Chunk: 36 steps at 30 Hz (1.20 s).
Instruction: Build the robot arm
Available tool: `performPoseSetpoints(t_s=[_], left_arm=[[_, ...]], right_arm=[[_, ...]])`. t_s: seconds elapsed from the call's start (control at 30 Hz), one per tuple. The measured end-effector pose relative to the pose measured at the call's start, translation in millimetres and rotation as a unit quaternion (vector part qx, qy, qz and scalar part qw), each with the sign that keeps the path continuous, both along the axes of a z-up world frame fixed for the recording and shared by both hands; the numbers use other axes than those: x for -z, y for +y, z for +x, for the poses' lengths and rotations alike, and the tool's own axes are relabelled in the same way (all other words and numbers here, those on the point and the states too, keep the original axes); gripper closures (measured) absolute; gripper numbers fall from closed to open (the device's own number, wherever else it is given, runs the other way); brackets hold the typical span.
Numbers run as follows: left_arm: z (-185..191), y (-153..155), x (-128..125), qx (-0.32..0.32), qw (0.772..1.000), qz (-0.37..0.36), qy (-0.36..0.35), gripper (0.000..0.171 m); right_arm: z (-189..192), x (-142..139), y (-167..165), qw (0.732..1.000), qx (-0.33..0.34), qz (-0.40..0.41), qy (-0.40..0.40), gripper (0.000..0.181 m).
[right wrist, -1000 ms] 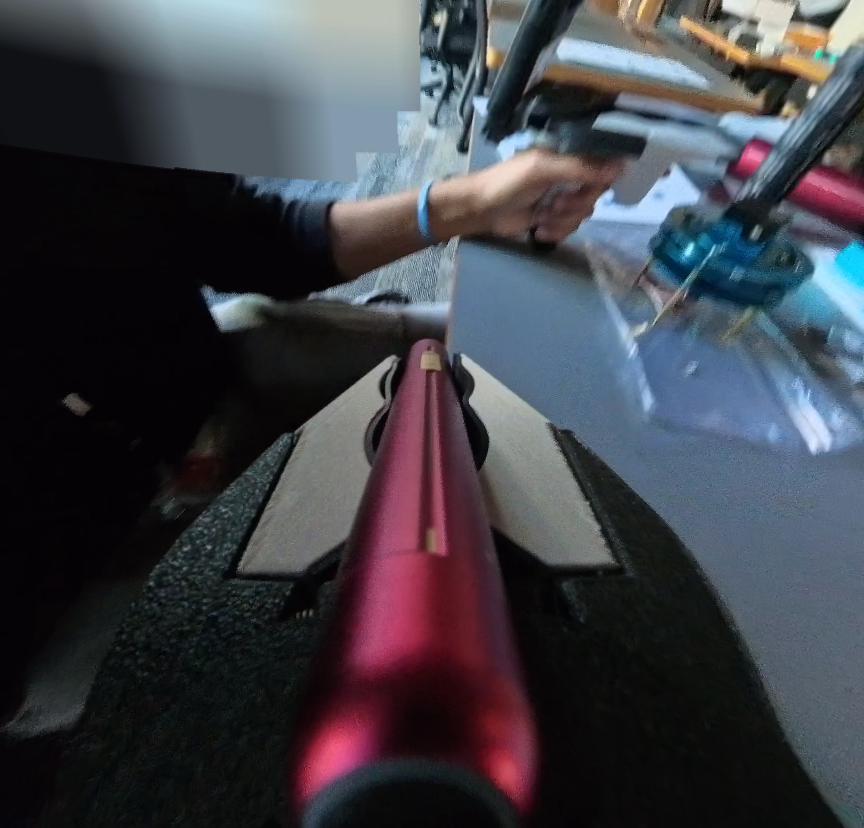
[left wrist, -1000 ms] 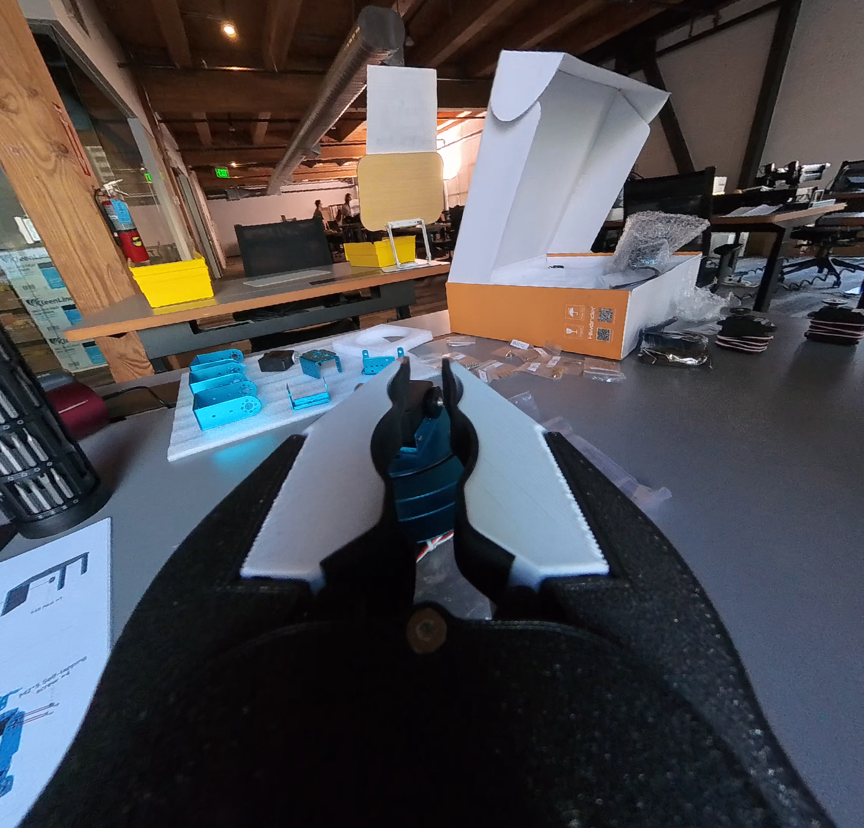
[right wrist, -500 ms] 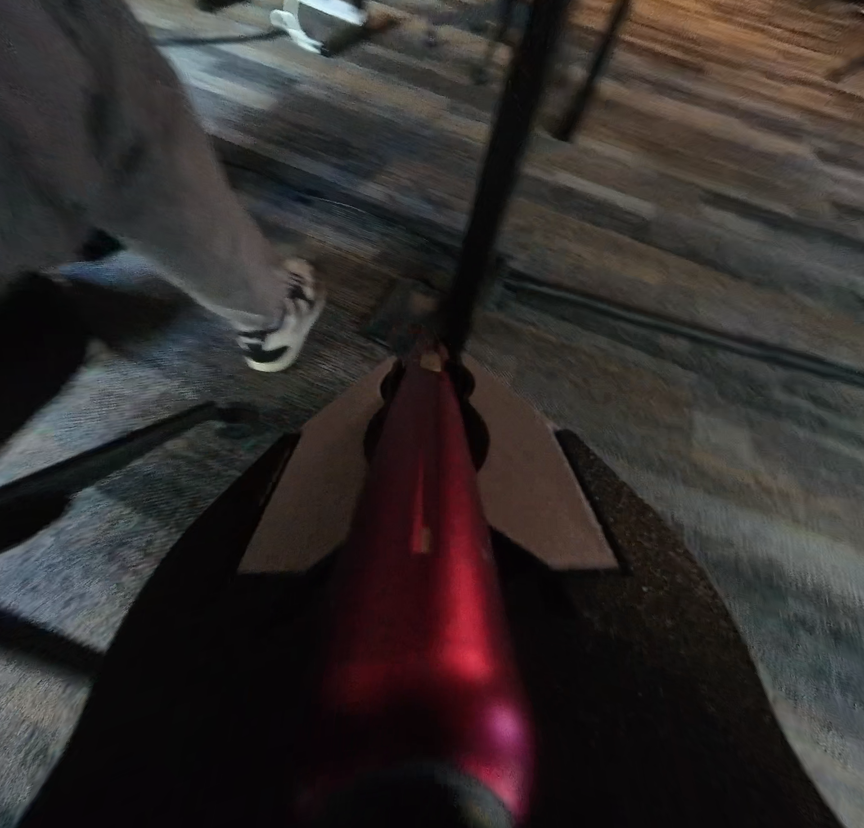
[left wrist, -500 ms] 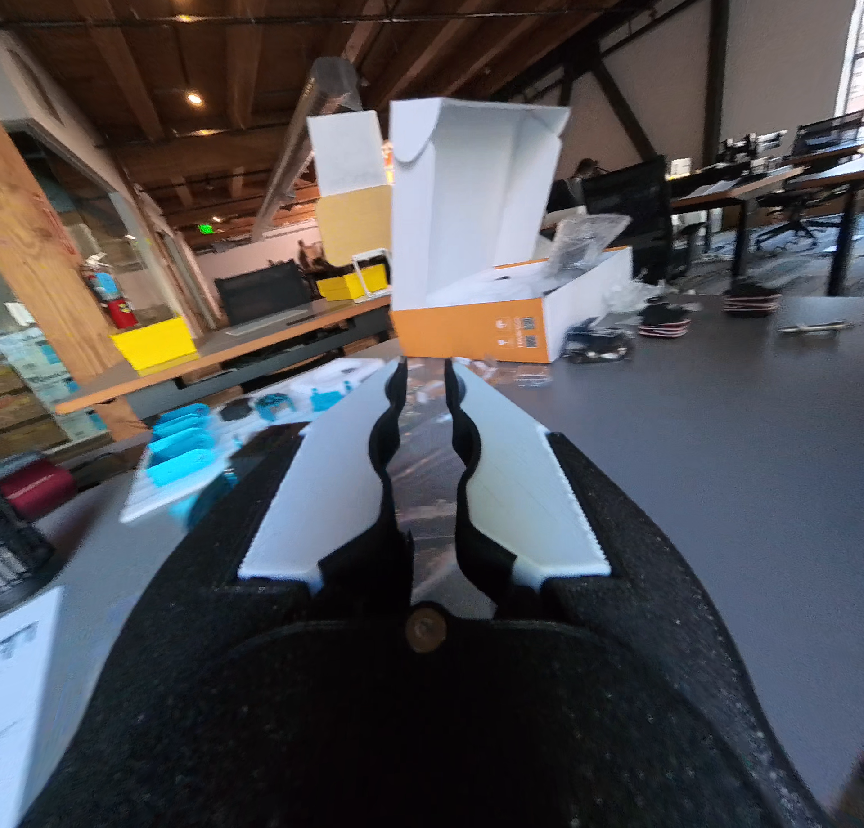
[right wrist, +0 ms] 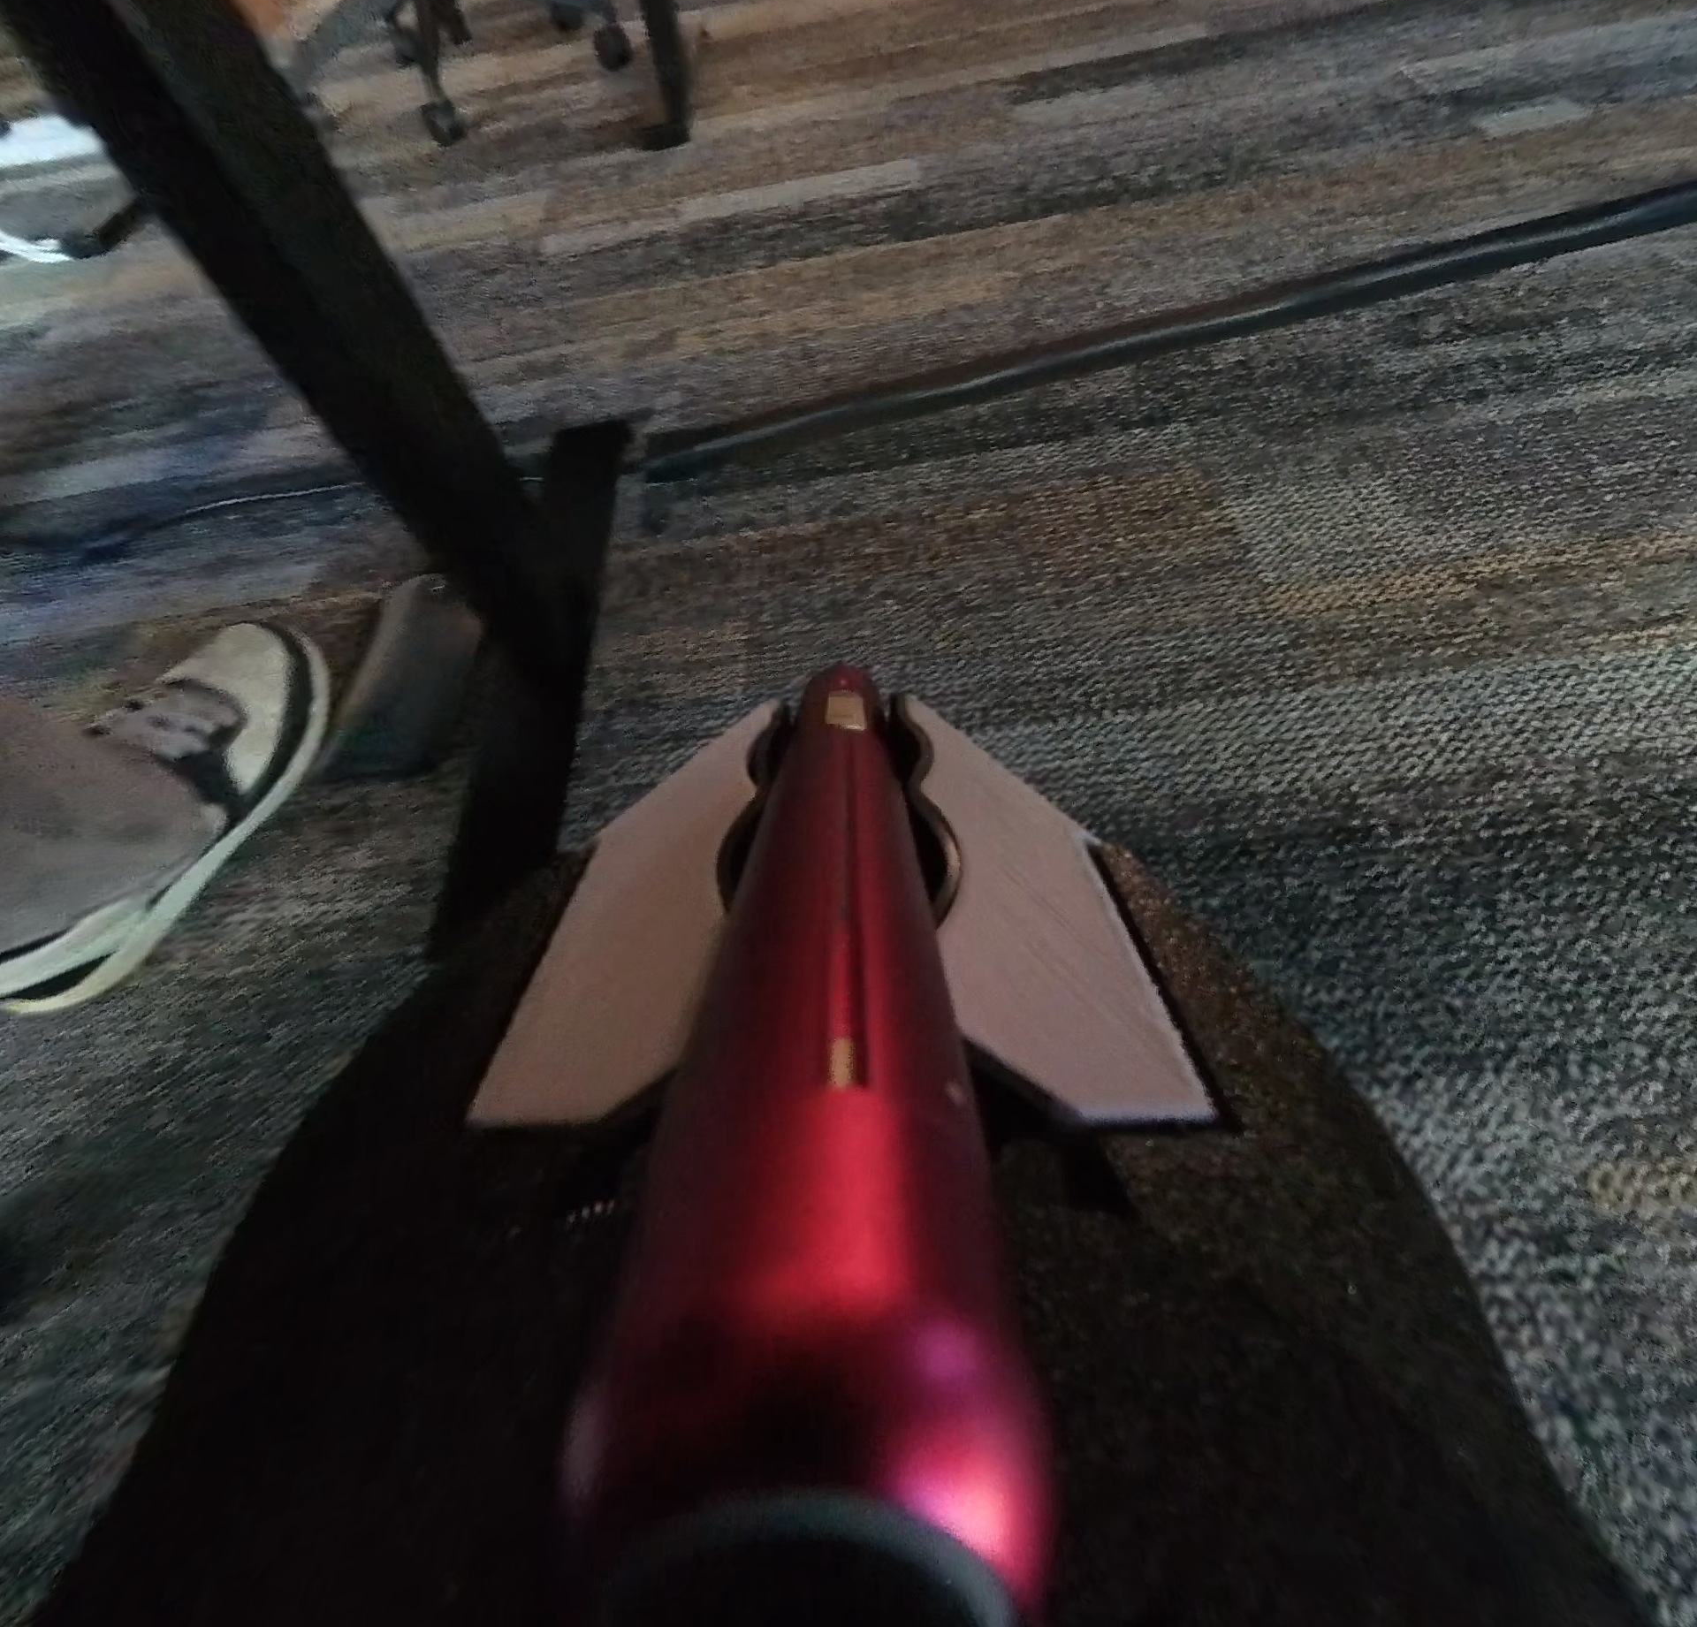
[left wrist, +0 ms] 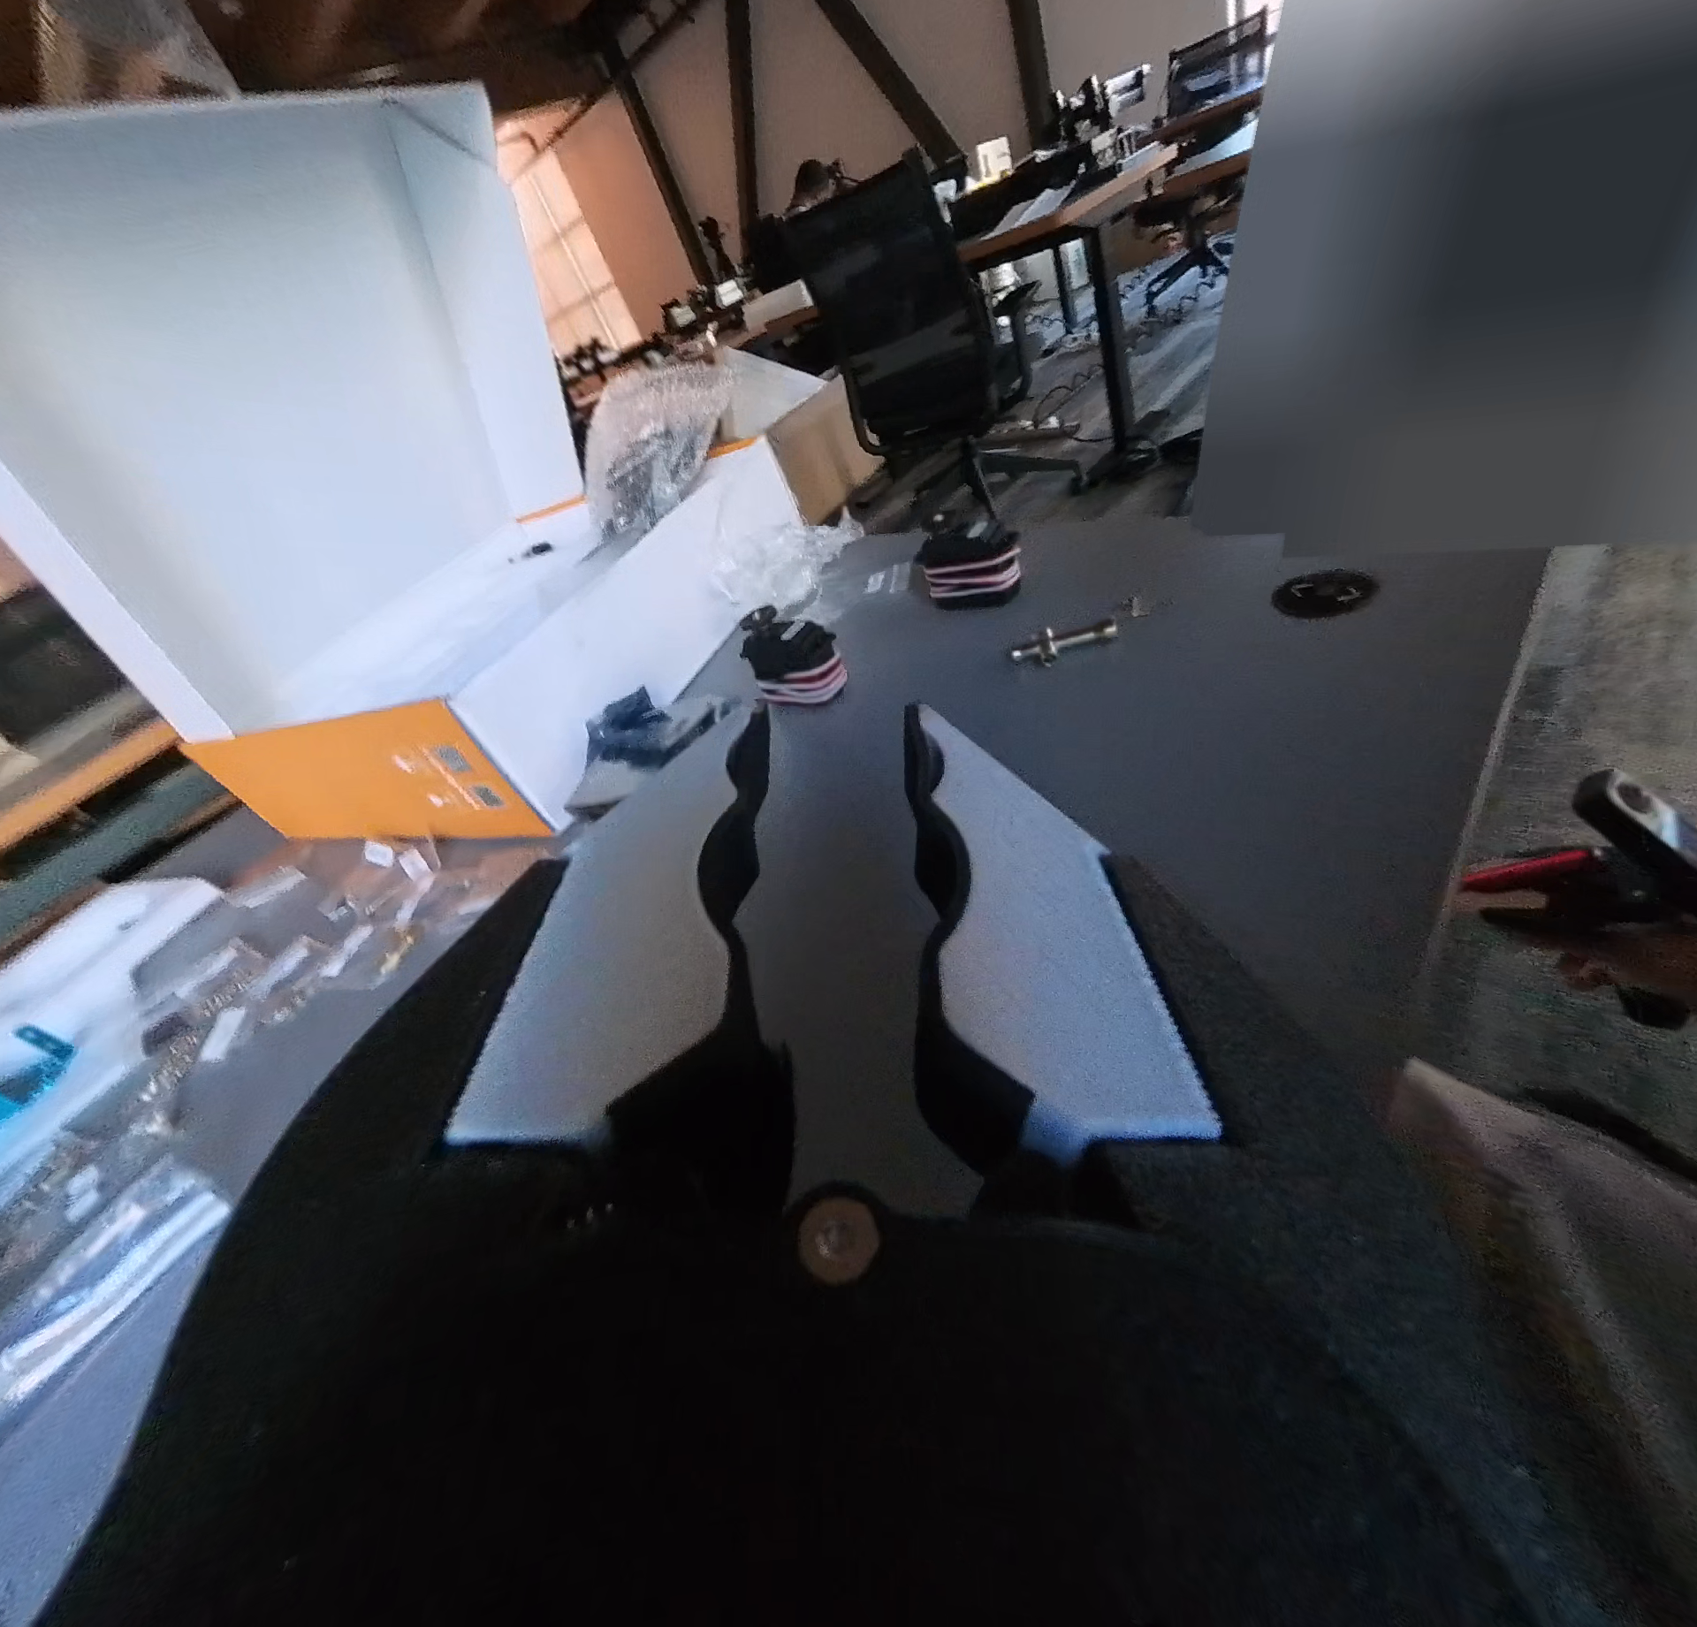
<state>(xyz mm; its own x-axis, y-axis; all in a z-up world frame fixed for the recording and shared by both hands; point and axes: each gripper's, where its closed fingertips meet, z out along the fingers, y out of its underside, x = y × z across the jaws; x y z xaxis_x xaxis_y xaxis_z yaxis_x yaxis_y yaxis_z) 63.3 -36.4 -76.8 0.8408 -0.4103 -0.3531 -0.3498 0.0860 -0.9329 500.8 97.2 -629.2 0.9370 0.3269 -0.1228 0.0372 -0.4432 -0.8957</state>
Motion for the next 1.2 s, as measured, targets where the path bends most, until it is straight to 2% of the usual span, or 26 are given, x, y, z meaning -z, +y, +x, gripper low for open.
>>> performPoseSetpoints(t_s=[0.1, 0.17, 0.3, 0.37, 0.43, 0.57, 0.67, 1.03, 1.2], left_arm=[[6, 19, 4, -0.03, 1.0, -0.005, 0.007, 0.141], [3, 31, 9, -0.038, 0.998, -0.042, -0.022, 0.136], [-13, 49, 10, -0.033, 0.984, -0.108, -0.134, 0.13], [-22, 55, 8, -0.034, 0.975, -0.12, -0.184, 0.127], [-27, 56, 5, -0.041, 0.973, -0.113, -0.197, 0.127], [-32, 59, 6, -0.07, 0.974, -0.107, -0.188, 0.127], [-36, 60, 5, -0.077, 0.972, -0.104, -0.195, 0.127], [-37, 60, 4, -0.077, 0.972, -0.101, -0.2, 0.127], [-37, 60, 3, -0.075, 0.972, -0.097, -0.2, 0.127]], right_arm=[[3, 38, 49, 1.0, 0.009, 0.002, -0.003, 0.16], [-6, 79, 68, 1.0, 0.013, -0.012, 0.007, 0.16], [-36, 169, 89, 0.995, 0.038, -0.056, 0.07, 0.16], [-49, 206, 95, 0.995, 0.047, -0.068, 0.06, 0.16], [-59, 230, 104, 0.995, 0.056, -0.075, 0.038, 0.16], [-73, 248, 125, 0.995, 0.077, -0.062, -0.011, 0.16], [-81, 248, 129, 0.995, 0.079, -0.057, -0.022, 0.16], [-87, 252, 122, 0.996, 0.055, -0.068, -0.006, 0.16], [-90, 243, 116, 0.998, 0.033, -0.061, -0.005, 0.16]])
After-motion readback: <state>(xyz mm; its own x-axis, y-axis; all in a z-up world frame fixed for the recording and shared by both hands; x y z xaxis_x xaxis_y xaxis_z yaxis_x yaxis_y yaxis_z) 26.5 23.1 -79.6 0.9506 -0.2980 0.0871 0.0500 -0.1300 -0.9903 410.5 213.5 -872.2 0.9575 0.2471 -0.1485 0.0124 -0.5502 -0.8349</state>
